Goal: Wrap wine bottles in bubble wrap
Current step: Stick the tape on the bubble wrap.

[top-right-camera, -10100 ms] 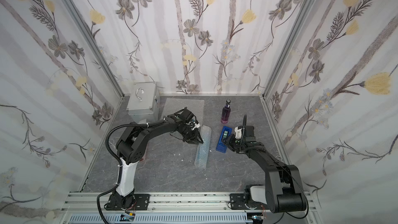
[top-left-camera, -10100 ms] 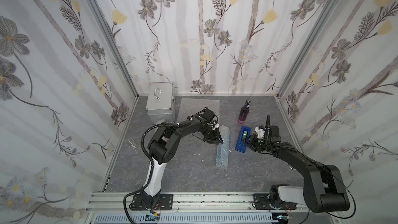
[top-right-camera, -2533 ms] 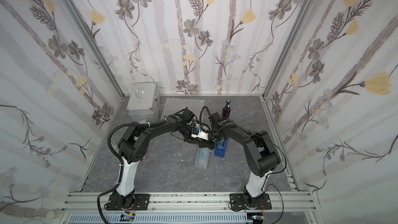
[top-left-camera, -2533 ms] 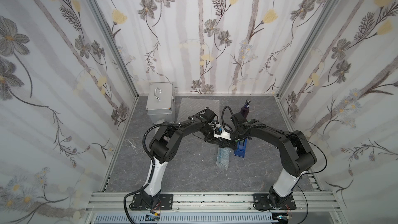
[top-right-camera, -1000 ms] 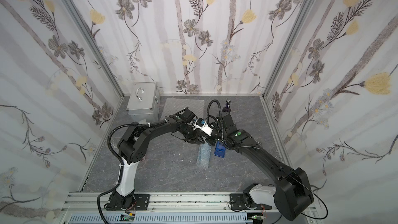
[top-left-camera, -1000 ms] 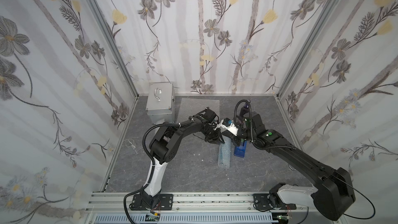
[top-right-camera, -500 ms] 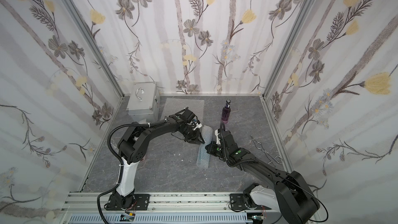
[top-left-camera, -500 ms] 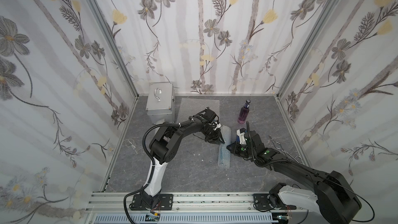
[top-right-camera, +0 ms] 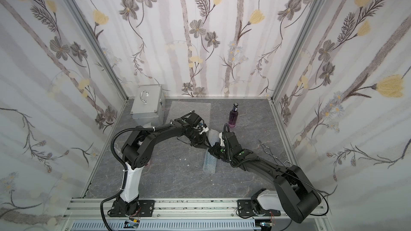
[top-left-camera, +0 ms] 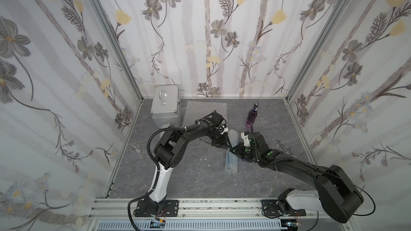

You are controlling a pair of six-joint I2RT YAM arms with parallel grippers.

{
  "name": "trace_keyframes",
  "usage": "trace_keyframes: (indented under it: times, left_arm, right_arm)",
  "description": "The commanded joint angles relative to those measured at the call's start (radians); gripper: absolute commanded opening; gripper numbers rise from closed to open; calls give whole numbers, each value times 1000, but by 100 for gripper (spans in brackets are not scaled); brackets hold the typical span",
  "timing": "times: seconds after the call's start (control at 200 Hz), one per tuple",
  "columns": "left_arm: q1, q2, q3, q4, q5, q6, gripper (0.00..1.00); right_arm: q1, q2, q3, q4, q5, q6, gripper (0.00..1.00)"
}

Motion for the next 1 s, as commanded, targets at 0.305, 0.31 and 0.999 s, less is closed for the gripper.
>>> trace_keyframes:
  times: [0.305,0.31,0.999]
  left_arm:
    - [-6,17,-15,-113,-186,-1,29]
    - [-7,17,-15,-114,-186,-1,28]
    - [-6,15,-16,-113,-189,-2,28]
  right_arm:
    - [-4,58,-31,35,-7,20,0]
    - [-3,58,-30,35,-7,20,0]
    - [-133,55,175,-272,82,-72,39]
